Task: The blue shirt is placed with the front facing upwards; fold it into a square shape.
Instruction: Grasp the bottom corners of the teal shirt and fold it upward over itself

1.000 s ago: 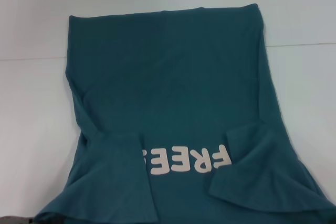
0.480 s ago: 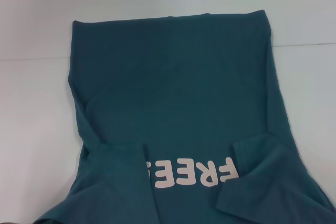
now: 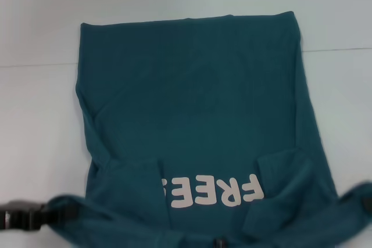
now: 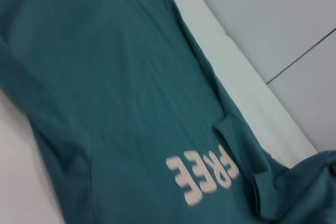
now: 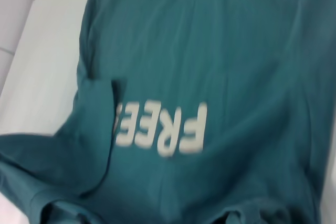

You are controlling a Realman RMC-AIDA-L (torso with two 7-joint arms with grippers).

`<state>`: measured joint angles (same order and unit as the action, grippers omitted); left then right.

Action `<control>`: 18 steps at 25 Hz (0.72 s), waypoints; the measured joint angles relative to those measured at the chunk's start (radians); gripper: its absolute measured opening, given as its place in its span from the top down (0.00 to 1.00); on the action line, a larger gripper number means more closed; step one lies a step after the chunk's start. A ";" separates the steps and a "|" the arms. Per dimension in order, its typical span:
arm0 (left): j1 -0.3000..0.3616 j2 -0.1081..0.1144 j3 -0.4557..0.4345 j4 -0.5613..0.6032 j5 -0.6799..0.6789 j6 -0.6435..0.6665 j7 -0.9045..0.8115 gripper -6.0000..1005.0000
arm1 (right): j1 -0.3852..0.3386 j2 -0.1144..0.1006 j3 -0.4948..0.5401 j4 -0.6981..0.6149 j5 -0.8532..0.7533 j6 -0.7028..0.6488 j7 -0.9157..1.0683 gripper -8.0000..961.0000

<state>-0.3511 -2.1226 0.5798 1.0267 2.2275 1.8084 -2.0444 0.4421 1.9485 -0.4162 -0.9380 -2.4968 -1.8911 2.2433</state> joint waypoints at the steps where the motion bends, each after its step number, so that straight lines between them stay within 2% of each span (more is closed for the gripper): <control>1: -0.024 0.013 -0.001 -0.022 0.000 -0.016 -0.005 0.88 | 0.020 -0.006 0.000 0.009 0.000 0.019 0.005 0.88; 7: -0.134 0.063 -0.001 -0.117 0.000 -0.113 0.001 0.88 | 0.126 -0.032 -0.005 0.094 0.000 0.137 0.011 0.88; 12: -0.209 0.097 -0.001 -0.160 0.021 -0.175 0.003 0.88 | 0.192 -0.034 -0.009 0.127 -0.001 0.207 0.011 0.87; 18: -0.314 0.139 0.012 -0.238 0.055 -0.309 0.017 0.87 | 0.254 -0.036 -0.012 0.137 -0.004 0.315 0.016 0.86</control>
<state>-0.6649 -1.9835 0.5913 0.7886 2.2820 1.4992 -2.0274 0.6957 1.9125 -0.4280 -0.8014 -2.5010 -1.5760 2.2598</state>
